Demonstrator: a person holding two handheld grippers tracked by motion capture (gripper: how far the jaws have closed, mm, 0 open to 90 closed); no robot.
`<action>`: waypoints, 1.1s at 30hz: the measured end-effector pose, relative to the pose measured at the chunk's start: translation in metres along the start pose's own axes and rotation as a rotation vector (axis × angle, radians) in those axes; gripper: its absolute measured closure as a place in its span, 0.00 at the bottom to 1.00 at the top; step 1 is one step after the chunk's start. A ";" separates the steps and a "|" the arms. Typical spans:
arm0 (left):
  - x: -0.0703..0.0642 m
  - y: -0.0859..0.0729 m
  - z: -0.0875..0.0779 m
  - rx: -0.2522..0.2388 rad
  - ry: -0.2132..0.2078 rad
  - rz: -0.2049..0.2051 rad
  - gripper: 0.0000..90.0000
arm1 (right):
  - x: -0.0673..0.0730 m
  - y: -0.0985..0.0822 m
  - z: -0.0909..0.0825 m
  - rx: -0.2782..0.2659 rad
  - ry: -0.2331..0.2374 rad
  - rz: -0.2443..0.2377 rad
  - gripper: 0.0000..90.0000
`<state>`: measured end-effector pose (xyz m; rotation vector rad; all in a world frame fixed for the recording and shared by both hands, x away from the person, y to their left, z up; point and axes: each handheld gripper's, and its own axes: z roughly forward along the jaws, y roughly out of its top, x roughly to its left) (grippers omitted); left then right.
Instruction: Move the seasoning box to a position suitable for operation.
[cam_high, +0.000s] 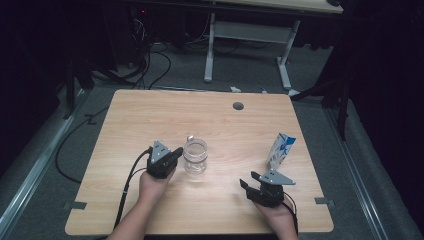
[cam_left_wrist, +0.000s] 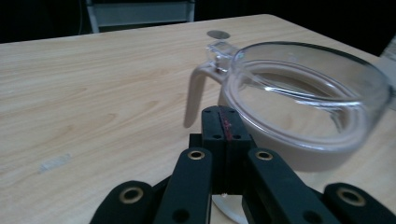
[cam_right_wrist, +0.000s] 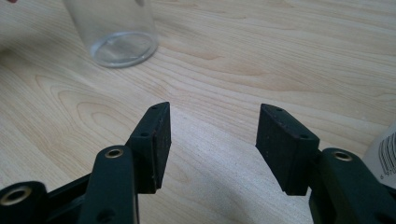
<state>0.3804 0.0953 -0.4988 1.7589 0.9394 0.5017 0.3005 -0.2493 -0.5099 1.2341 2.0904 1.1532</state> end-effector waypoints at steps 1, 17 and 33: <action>-0.003 -0.001 -0.003 -0.009 0.000 0.004 1.00 | 0.000 0.000 0.000 0.000 0.000 -0.001 0.50; 0.002 0.001 0.011 0.001 0.016 -0.004 1.00 | 0.001 -0.001 0.001 0.006 0.003 0.002 0.50; -0.028 -0.009 -0.006 -0.017 -0.024 0.022 1.00 | 0.000 -0.001 0.000 0.003 -0.004 0.002 0.50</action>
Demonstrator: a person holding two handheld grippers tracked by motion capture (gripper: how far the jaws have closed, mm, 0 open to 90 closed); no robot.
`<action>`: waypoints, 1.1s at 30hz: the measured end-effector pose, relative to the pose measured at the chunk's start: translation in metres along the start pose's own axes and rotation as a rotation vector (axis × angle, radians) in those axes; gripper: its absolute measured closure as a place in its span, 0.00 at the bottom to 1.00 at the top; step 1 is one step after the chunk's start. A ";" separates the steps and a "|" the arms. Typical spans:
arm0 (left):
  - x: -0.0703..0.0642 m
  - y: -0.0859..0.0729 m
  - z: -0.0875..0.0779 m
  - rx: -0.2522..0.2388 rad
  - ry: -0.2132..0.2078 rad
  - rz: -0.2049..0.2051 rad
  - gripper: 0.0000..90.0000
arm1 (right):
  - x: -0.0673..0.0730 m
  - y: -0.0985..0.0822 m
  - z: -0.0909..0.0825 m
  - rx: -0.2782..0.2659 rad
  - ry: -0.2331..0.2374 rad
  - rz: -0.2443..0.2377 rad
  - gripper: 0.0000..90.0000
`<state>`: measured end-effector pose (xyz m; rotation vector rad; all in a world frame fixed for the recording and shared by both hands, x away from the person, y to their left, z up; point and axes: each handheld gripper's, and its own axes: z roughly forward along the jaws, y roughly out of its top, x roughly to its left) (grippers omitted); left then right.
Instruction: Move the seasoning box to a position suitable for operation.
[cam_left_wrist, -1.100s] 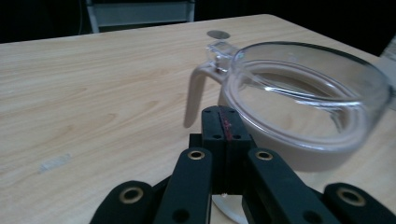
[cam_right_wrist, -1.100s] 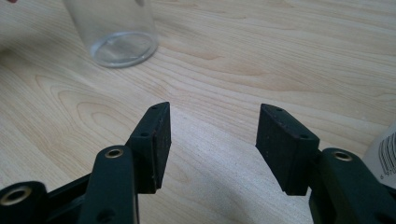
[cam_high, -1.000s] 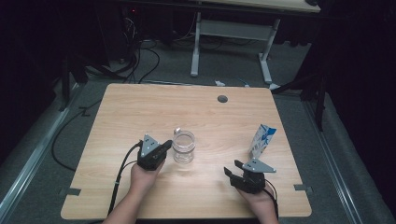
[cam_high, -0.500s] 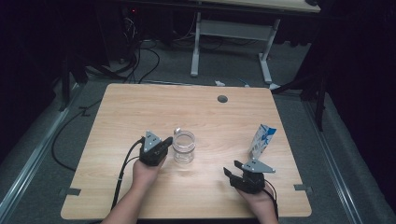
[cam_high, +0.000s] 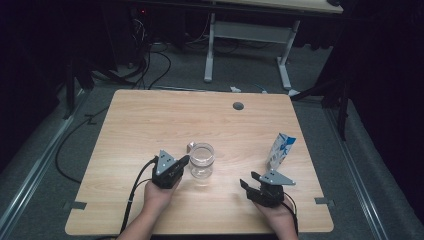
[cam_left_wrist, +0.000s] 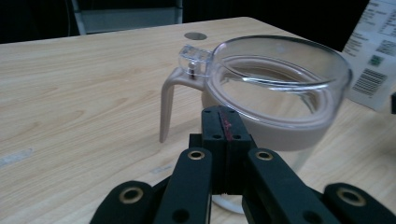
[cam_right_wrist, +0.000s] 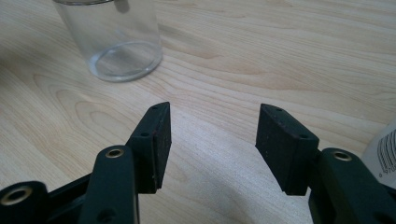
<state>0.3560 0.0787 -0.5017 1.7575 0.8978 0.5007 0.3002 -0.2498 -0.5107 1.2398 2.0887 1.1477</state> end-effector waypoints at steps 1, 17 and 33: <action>-0.002 -0.001 0.000 0.002 -0.002 -0.001 1.00 | 0.000 0.000 0.000 -0.001 0.001 0.001 0.50; -0.016 -0.006 -0.005 0.063 -0.039 0.030 0.92 | -0.002 -0.001 0.000 -0.006 -0.011 0.001 0.51; 0.013 -0.011 -0.023 0.134 0.012 0.035 0.71 | -0.001 0.024 0.012 -0.033 0.008 -0.012 0.60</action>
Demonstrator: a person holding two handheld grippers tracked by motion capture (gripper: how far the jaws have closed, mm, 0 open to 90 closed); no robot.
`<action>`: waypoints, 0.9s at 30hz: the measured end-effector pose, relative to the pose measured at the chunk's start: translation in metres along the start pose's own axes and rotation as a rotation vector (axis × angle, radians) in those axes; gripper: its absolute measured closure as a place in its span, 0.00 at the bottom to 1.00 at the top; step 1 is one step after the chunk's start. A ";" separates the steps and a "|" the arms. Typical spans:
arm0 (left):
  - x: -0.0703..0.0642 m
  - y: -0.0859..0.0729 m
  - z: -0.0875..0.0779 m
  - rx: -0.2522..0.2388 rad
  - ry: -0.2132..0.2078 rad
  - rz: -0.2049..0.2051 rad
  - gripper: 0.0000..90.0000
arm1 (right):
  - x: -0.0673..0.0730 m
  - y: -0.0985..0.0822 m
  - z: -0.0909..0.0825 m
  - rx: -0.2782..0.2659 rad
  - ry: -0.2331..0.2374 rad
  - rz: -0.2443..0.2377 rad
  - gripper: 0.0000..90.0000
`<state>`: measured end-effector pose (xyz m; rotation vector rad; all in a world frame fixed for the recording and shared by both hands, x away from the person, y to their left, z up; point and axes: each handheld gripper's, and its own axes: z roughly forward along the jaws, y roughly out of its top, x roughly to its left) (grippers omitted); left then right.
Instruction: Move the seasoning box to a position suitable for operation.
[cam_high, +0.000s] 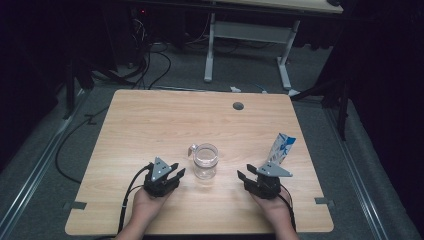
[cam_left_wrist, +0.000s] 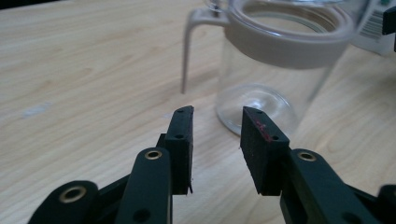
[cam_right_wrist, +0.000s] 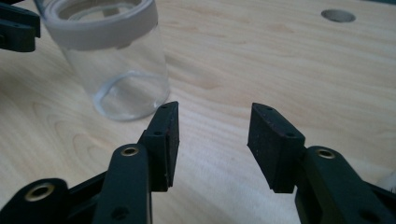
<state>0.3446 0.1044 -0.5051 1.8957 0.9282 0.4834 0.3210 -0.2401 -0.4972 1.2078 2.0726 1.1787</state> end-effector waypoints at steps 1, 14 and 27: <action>0.002 0.001 -0.001 -0.003 0.008 -0.005 0.70 | 0.000 0.003 0.002 -0.008 0.001 -0.002 0.60; 0.012 0.014 -0.003 -0.012 0.067 -0.067 0.68 | 0.010 0.036 0.024 -0.045 0.018 -0.037 0.64; 0.006 0.043 0.000 -0.057 0.036 -0.056 0.81 | 0.004 0.027 0.012 -0.050 0.050 -0.023 0.64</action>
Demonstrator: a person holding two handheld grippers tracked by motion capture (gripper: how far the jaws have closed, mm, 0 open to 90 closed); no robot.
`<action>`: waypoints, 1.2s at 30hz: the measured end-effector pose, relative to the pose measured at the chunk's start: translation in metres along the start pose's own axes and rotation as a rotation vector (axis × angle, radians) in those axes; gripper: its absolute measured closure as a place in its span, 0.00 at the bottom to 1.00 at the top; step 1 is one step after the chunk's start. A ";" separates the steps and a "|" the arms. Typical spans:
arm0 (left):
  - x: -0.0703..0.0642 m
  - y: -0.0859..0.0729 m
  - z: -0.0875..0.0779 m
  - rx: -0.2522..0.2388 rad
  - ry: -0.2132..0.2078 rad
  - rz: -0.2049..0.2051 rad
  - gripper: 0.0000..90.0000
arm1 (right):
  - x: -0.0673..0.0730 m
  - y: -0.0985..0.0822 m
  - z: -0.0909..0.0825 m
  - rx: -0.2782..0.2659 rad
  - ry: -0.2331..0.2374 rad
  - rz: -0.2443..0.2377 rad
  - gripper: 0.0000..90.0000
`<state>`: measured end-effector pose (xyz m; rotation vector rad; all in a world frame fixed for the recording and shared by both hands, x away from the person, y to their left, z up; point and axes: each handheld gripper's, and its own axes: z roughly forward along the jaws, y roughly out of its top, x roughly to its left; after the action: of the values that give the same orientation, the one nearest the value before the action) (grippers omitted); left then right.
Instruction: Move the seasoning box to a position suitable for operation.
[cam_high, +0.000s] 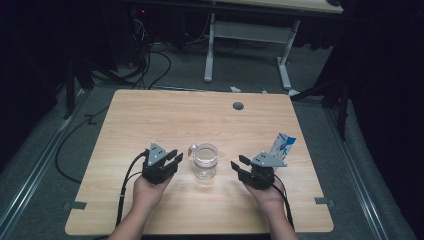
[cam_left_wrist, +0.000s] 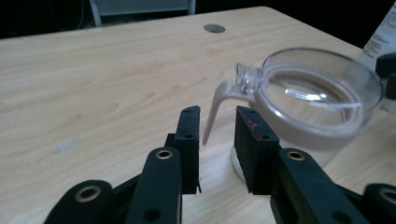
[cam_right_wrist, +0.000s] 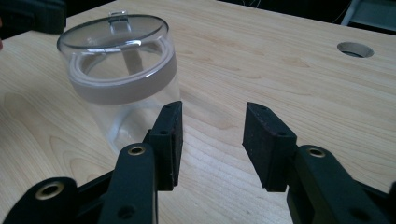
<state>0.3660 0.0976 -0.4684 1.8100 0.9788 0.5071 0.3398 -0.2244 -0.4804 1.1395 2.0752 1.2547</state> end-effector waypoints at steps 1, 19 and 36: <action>-0.001 0.002 0.001 -0.007 -0.002 -0.003 0.82 | 0.000 0.000 0.000 0.002 -0.002 -0.005 0.64; -0.009 0.026 0.029 -0.050 -0.006 0.025 0.97 | 0.010 -0.001 0.009 0.019 0.032 -0.025 0.72; -0.016 0.026 0.042 -0.052 -0.015 0.050 1.00 | 0.025 0.002 0.014 0.010 0.059 -0.048 0.91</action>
<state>0.3964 0.0560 -0.4622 1.7927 0.9049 0.5443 0.3363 -0.1961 -0.4848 1.0632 2.1413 1.2704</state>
